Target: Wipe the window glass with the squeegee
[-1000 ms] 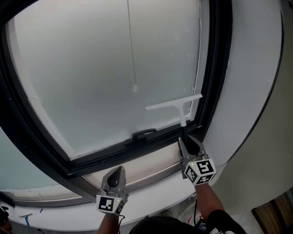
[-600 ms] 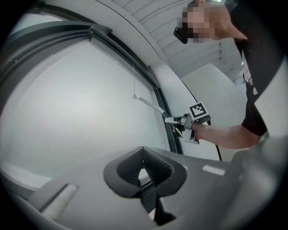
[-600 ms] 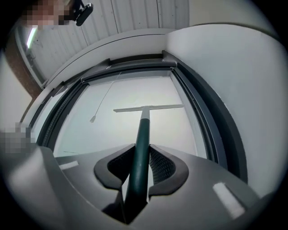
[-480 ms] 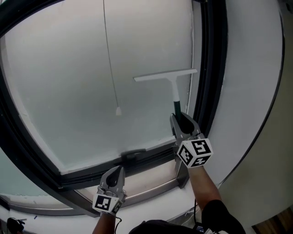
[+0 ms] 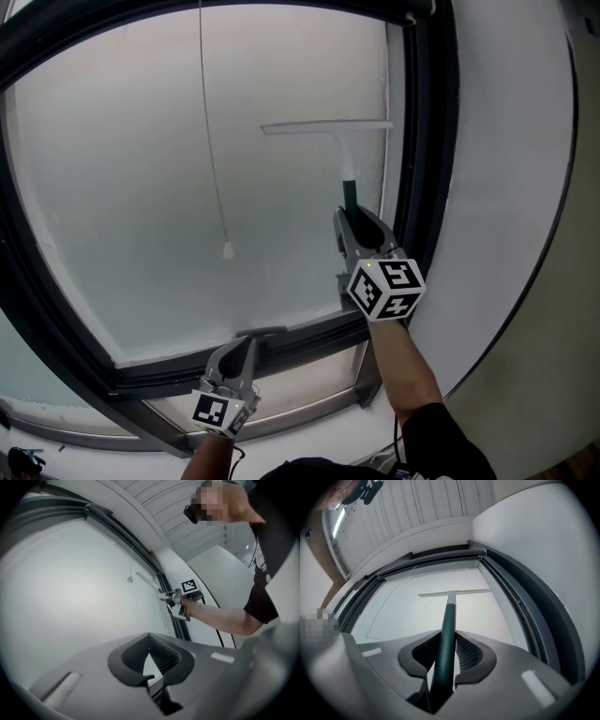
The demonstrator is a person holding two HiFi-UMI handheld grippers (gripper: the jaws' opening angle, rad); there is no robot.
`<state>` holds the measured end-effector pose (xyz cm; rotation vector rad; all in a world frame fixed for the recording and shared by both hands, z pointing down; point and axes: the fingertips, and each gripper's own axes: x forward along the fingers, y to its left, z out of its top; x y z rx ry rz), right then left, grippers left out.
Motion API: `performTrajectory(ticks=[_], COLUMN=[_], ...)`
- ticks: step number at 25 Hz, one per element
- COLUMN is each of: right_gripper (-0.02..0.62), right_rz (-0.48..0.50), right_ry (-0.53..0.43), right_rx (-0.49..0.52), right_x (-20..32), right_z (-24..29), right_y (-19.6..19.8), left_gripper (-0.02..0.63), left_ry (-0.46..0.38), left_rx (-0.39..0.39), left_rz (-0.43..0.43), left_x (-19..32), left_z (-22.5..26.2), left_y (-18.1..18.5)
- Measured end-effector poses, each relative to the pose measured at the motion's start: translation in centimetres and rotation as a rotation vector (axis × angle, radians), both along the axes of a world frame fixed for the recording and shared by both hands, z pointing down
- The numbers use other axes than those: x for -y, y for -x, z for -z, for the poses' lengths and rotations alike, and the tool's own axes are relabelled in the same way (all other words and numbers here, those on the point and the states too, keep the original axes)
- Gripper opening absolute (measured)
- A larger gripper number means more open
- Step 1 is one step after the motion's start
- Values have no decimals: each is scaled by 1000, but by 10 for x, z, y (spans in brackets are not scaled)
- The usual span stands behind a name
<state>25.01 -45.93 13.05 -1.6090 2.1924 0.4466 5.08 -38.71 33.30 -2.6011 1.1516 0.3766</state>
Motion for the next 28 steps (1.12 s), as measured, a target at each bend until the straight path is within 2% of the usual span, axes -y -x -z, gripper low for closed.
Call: performTrajectory(ticks=[4, 9, 15, 21, 28], right_gripper=[95, 95, 95, 95, 94], right_rz=[-2, -3, -30, 6, 5], right_ry=[9, 21, 16, 35, 59], right_rx=[33, -4, -22, -2, 12], right_x=[11, 17, 20, 21, 24], right_z=[0, -4, -7, -9, -30], right_y=[-10, -14, -13, -12, -11], left_gripper=[-3, -2, -2, -2, -2], left_ry=[-44, -64, -34, -11, 18], left_rx=[5, 5, 15, -1, 30], left_rz=[-31, -57, -48, -36, -50], left_x=[2, 0, 3, -3, -4], left_z=[22, 32, 14, 12, -1], left_y=[-21, -41, -55, -62, -61])
